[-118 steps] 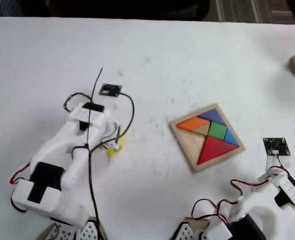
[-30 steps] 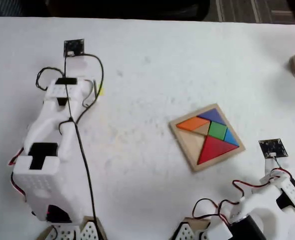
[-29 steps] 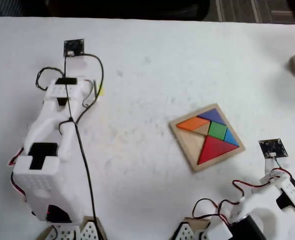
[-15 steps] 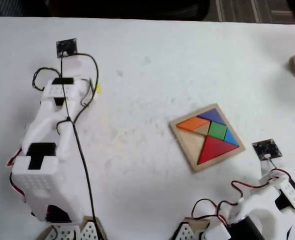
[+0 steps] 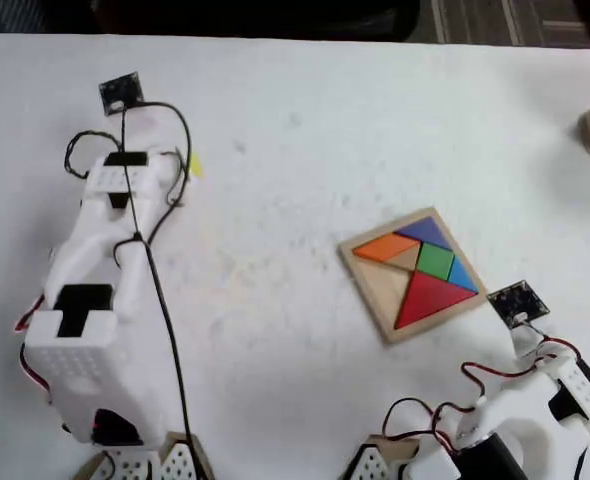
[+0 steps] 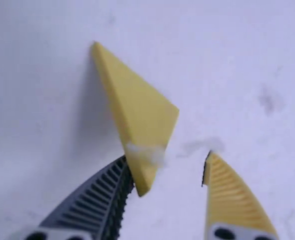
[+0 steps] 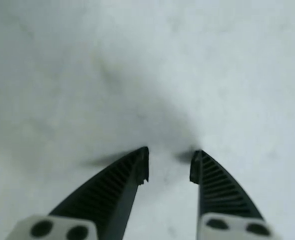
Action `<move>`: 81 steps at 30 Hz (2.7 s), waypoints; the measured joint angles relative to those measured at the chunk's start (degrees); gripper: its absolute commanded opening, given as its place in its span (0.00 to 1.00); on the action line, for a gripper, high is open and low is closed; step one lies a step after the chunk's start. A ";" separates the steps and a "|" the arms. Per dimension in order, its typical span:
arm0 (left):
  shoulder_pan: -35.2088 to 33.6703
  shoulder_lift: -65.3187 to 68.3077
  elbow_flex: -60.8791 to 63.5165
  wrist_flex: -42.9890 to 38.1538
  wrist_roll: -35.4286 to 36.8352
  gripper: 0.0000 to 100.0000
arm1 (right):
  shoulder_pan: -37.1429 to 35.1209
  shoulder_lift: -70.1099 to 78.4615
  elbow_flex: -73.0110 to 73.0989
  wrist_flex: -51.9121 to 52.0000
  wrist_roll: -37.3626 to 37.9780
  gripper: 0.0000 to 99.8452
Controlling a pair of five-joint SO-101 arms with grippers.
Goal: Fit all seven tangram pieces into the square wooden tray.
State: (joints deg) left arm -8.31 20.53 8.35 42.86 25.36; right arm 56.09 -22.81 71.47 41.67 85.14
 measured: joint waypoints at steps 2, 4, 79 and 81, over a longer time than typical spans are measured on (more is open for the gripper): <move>0.09 0.00 0.00 -2.37 3.25 0.25 | 0.00 0.00 0.00 0.00 0.62 0.16; 0.09 0.00 0.00 -4.04 7.38 0.25 | 0.00 -0.09 0.35 0.00 0.88 0.16; -5.98 14.33 -16.00 -2.55 11.43 0.21 | 9.67 -0.09 0.44 0.00 10.99 0.16; -5.98 14.33 -16.00 -2.55 12.40 0.28 | 9.67 -0.09 0.44 0.00 10.99 0.16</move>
State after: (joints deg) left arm -14.29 34.86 -7.65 40.31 37.76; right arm 65.76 -22.90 71.91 41.67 96.13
